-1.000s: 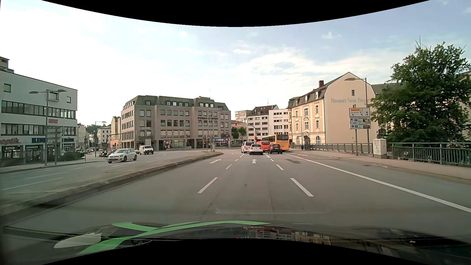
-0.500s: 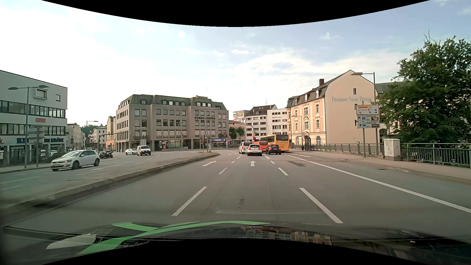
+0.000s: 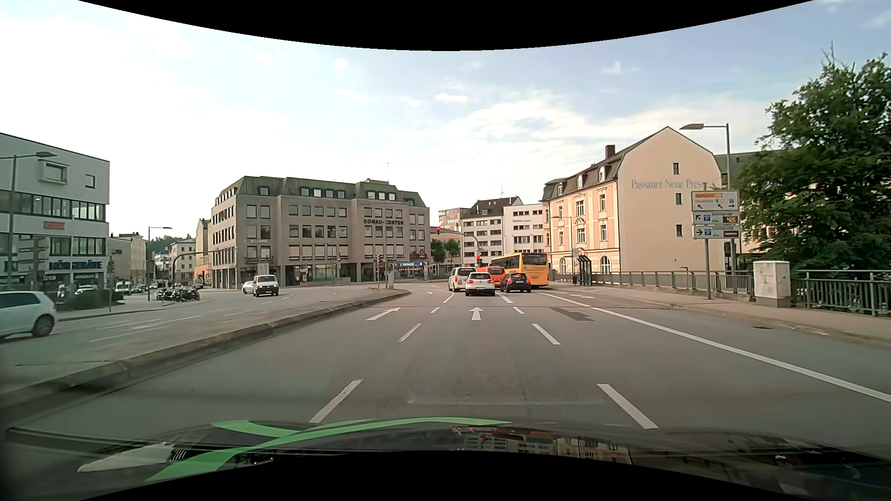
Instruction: Follow the waypoints while adhering to traffic rules and regulations
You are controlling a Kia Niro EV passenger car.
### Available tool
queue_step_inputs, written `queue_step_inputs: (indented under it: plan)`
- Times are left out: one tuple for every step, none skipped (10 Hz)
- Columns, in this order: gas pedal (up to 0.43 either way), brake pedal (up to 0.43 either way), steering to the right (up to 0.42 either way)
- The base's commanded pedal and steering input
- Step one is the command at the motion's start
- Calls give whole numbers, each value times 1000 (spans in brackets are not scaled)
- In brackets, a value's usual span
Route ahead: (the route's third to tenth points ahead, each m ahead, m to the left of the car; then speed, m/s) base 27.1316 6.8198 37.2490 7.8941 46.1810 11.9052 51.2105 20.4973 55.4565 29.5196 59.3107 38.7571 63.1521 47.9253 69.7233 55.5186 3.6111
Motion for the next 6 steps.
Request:
queue_step_inputs:
  plan:
    - [0, 0, 6]
    - [0, 0, 6]
    - [0, 0, 6]
    - [0, 0, 8]
    - [0, 0, 8]
    - [0, 0, 8]
